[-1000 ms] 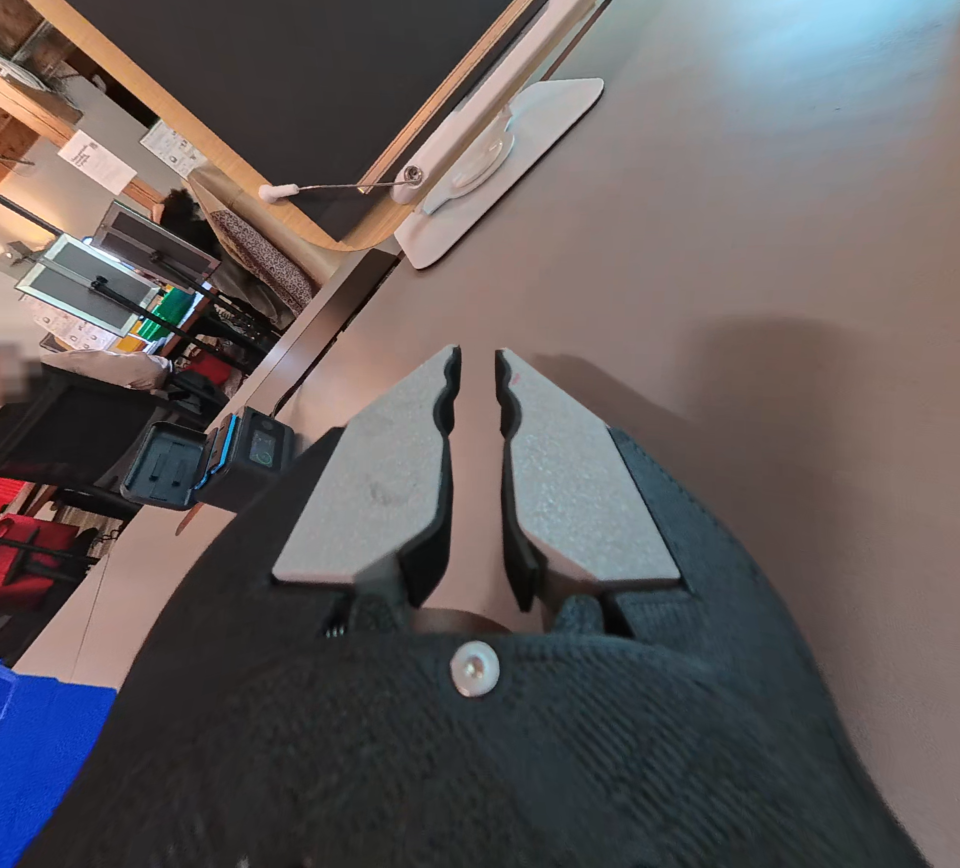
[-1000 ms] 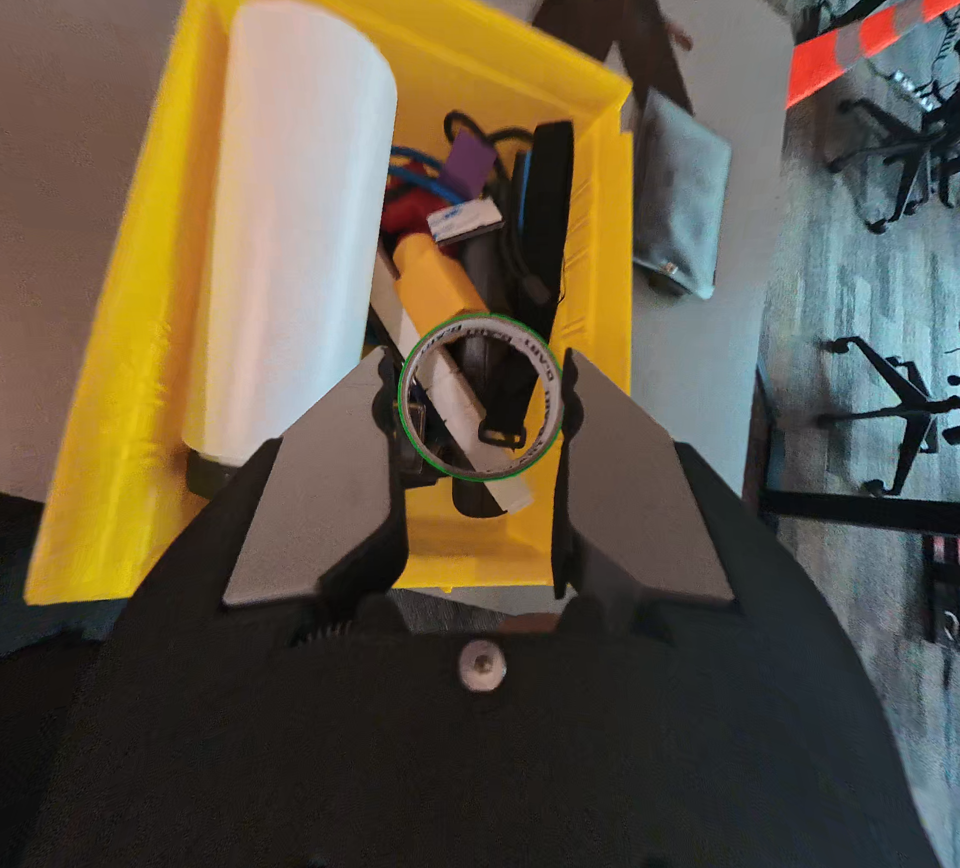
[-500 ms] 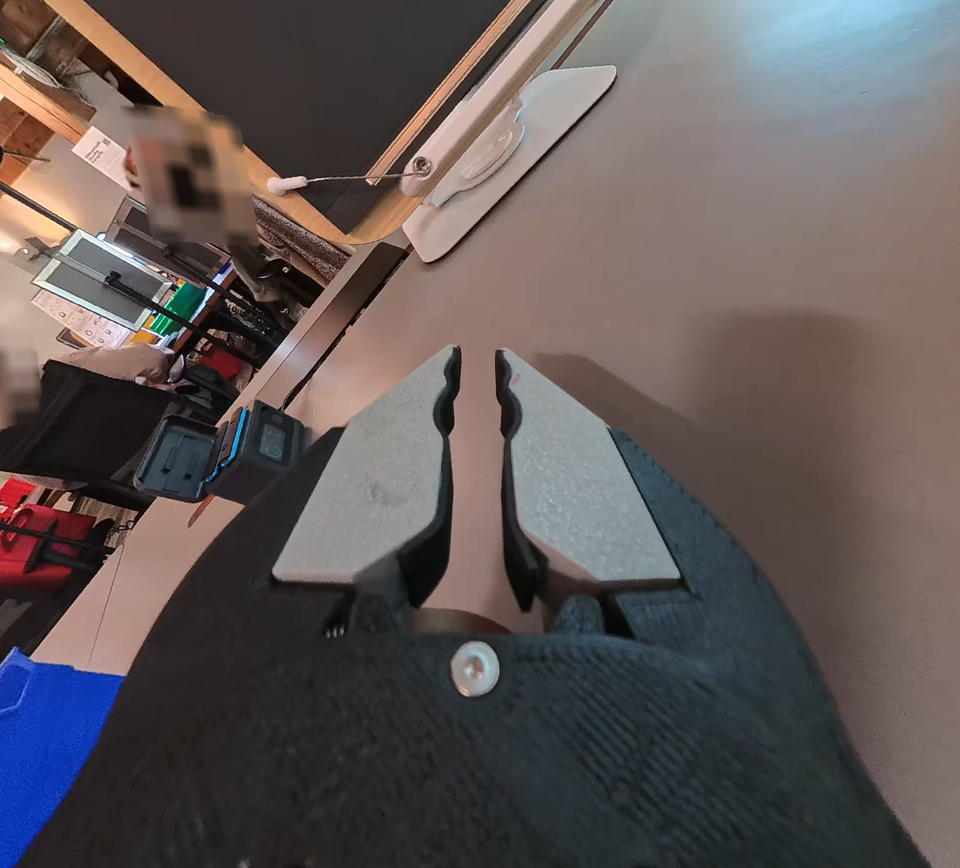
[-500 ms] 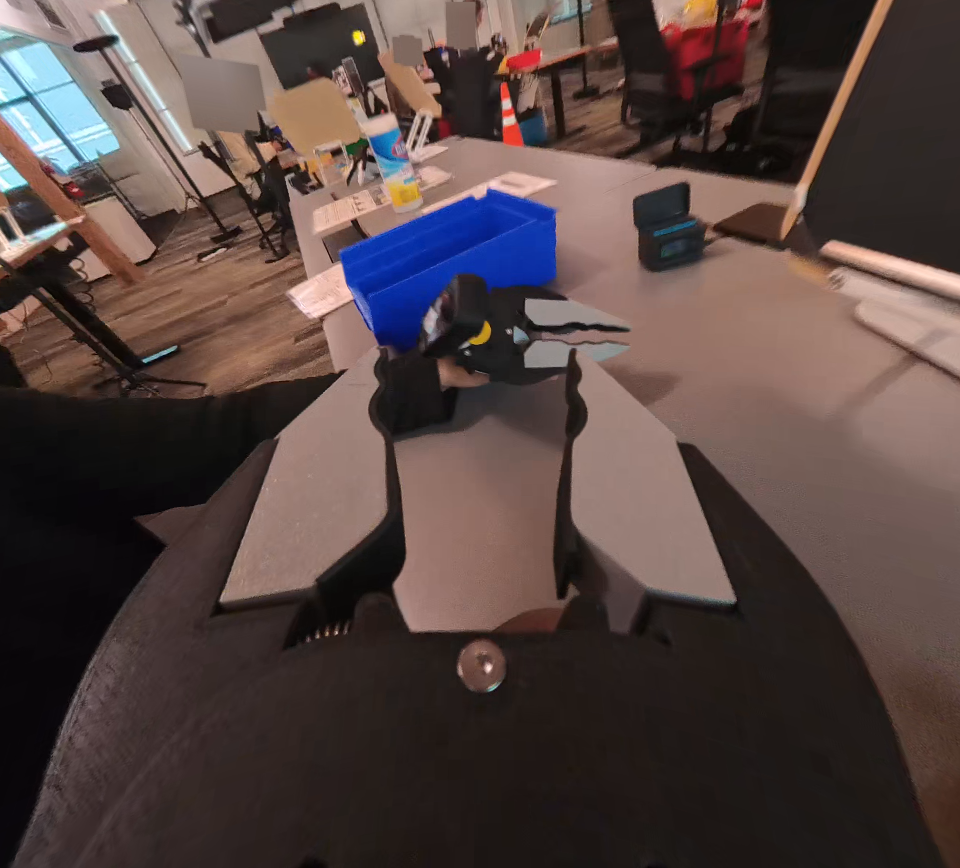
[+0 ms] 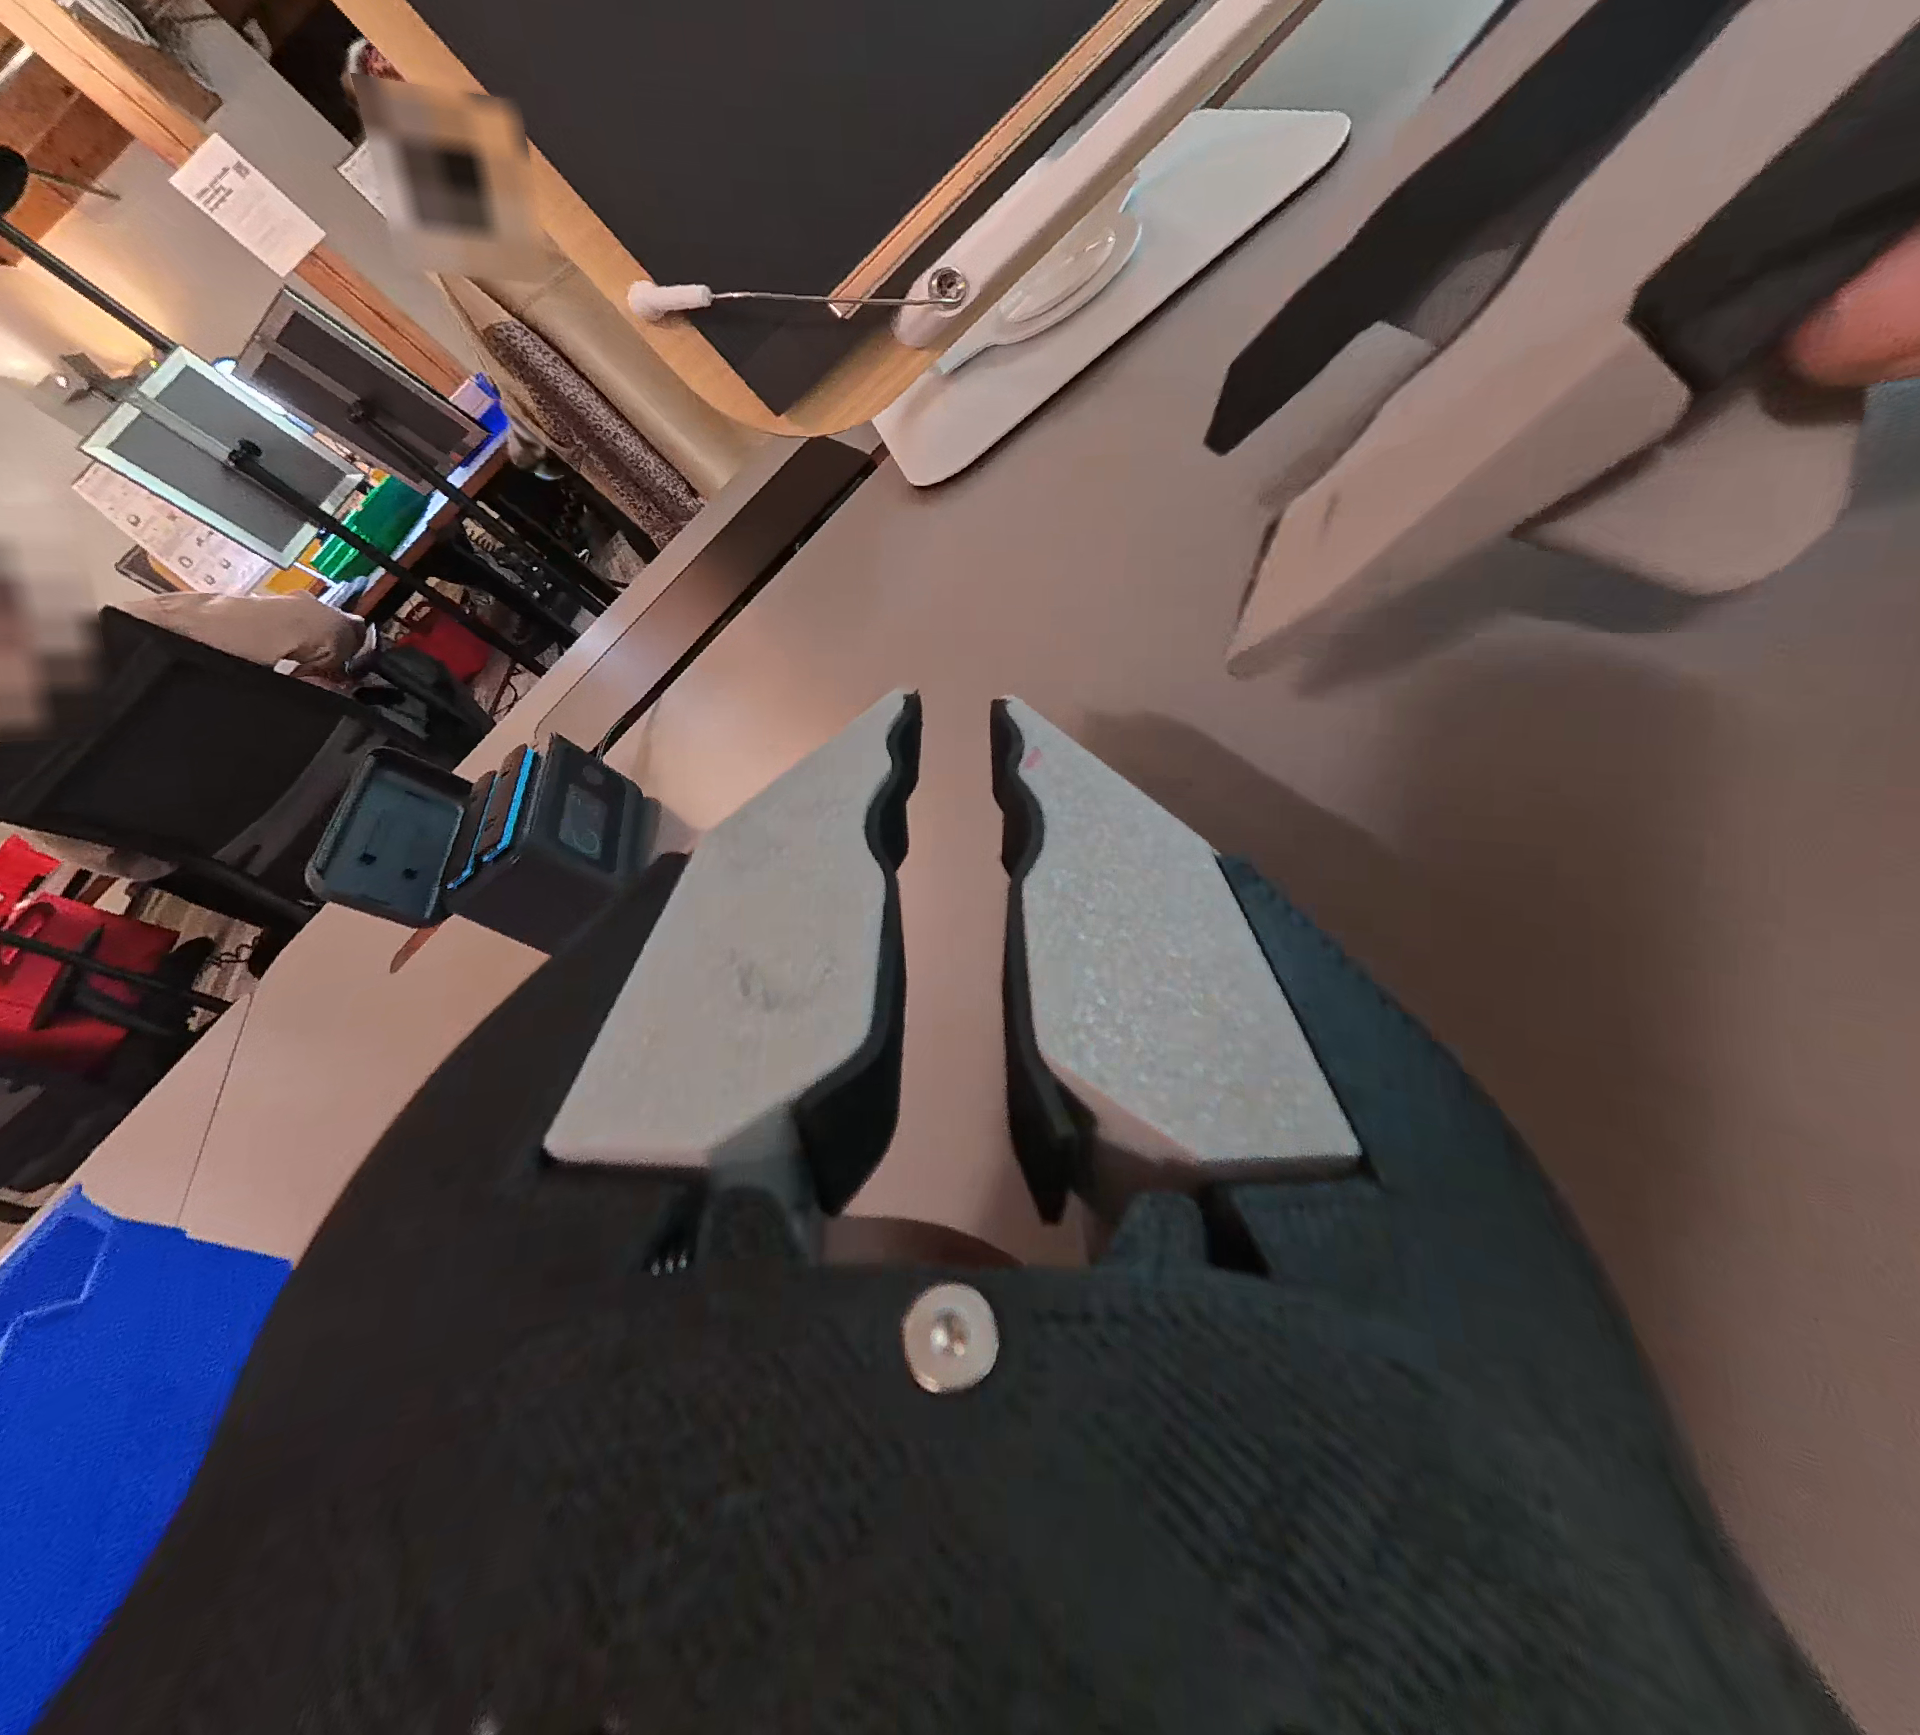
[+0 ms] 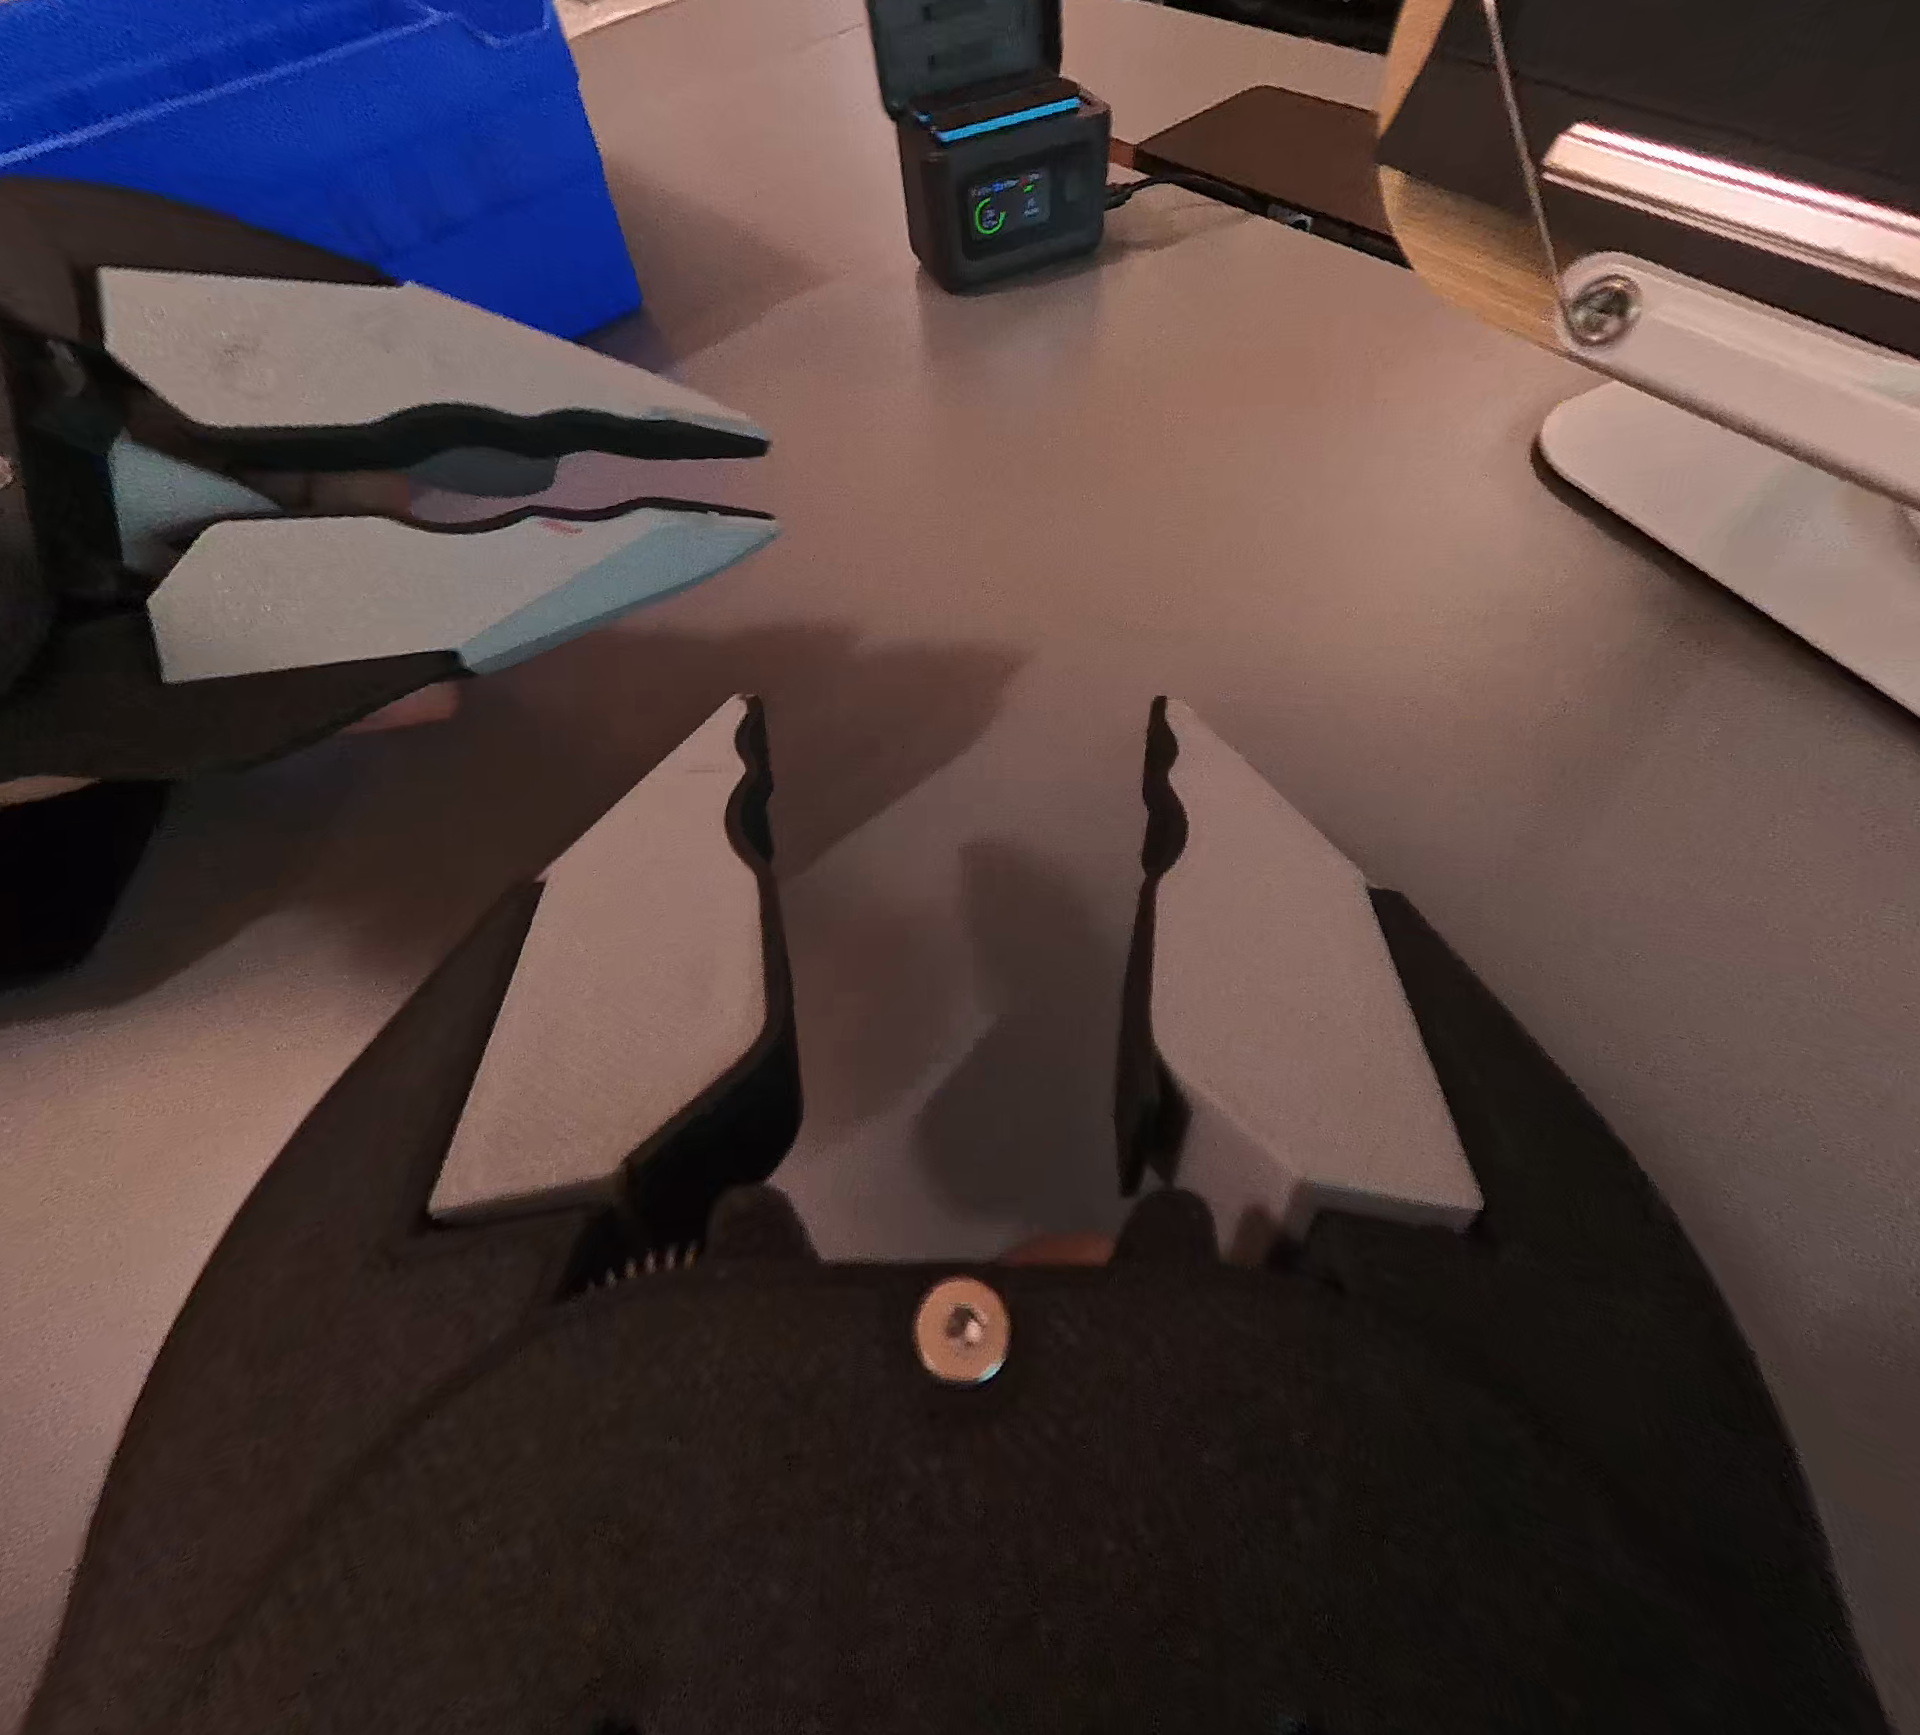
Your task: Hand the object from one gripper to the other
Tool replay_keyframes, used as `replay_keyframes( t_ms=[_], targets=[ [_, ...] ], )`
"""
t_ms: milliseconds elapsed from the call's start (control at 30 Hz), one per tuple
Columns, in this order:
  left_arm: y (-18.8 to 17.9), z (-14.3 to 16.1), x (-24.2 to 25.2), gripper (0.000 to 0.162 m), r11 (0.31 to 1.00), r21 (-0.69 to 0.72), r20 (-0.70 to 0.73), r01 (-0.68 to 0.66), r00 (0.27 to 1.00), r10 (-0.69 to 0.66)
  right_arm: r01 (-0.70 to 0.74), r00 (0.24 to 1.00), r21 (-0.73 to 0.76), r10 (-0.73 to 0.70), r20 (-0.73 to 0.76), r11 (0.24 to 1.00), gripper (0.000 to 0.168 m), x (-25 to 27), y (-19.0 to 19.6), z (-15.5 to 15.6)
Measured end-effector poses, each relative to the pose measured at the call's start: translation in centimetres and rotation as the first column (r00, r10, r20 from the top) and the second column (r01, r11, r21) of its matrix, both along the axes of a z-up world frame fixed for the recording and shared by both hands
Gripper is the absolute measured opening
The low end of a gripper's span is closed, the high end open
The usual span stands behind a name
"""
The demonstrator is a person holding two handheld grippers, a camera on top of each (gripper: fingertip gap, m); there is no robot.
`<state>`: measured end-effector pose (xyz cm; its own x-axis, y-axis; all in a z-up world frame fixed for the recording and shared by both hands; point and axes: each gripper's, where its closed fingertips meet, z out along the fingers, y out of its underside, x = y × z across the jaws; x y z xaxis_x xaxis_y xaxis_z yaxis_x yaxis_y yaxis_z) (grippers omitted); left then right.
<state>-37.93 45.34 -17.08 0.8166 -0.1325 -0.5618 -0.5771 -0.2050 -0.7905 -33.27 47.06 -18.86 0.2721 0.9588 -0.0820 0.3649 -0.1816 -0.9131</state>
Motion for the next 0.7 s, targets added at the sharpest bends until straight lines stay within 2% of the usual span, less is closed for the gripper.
replay_keyframes(
  t_ms=[133, 367, 700],
  targets=[
    [0.2, -0.9, -0.3, 0.011, 1.0, -0.029, -0.016, -0.011, 1.0, 0.01, 0.013, 1.0, 0.058, -0.012, -0.013, 0.998, 0.067, 0.2, -0.2, 0.5],
    [0.2, -0.7, -0.9, 0.012, 0.999, -0.011, -0.002, -0.037, 0.999, 0.037, 0.022, 0.996, 0.028, -0.02, -0.086, 0.999, 0.068, 1.3, -0.5, 1.4],
    [0.1, 0.3, -0.5, 0.016, 0.997, 0.062, 0.009, -0.048, 0.999, 0.048, 0.054, 0.996, 0.07, -0.049, -0.072, 0.996, 0.088, 1.5, -0.2, 1.4]
  ],
)
